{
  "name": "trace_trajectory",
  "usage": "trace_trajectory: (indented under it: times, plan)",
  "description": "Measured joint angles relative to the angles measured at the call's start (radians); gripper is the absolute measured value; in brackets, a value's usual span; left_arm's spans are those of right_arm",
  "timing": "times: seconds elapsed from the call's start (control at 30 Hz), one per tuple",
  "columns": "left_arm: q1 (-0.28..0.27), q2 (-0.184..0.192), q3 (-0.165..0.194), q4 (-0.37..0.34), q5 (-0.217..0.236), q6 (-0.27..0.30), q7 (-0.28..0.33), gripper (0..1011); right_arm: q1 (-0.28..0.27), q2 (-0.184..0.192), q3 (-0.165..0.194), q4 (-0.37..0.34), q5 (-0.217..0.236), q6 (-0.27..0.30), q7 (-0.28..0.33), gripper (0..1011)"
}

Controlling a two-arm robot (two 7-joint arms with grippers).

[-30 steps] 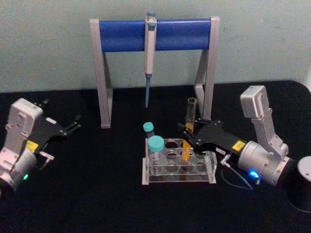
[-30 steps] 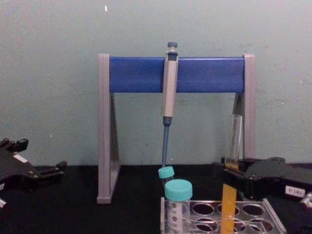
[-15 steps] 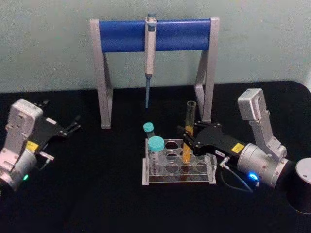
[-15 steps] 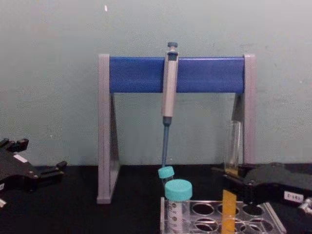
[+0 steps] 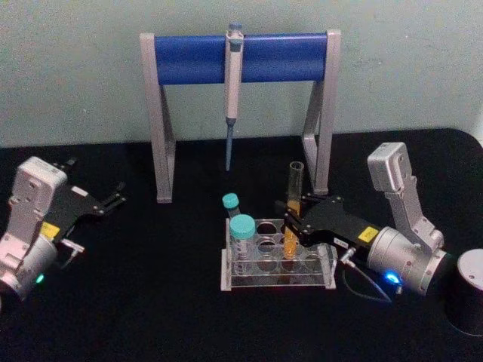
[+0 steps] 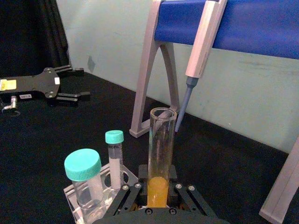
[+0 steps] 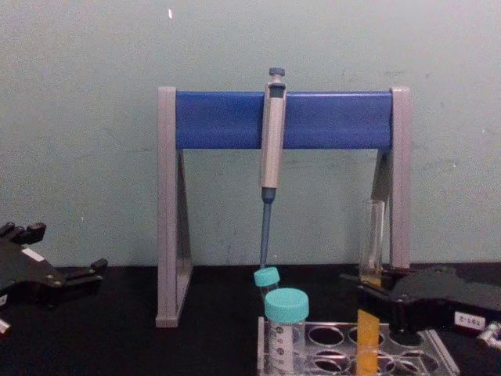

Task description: Pick up the test tube from the test tube rack, shake it, then place it back into the test tube rack.

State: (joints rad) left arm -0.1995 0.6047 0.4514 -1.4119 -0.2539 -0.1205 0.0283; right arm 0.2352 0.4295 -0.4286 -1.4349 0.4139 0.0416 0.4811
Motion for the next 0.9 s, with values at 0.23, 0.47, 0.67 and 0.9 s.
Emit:
trace_trajectory:
  times: [0.23, 0.47, 0.67, 0.9]
  plan:
    - [0.000, 0.000, 0.000, 0.000, 0.000, 0.000, 0.000, 1001, 0.002, 0.000, 0.001, 0.002, -0.002, 0.000, 0.000, 232]
    - [0.000, 0.000, 0.000, 0.000, 0.000, 0.000, 0.000, 1001, 0.002, 0.000, 0.001, 0.002, -0.002, 0.000, 0.000, 232]
    - [0.000, 0.000, 0.000, 0.000, 0.000, 0.000, 0.000, 1002, 0.001, 0.000, 0.002, 0.002, -0.002, 0.000, 0.000, 250]
    - [0.000, 0.000, 0.000, 0.000, 0.000, 0.000, 0.000, 1001, 0.001, 0.001, 0.002, 0.002, -0.001, 0.000, 0.001, 466]
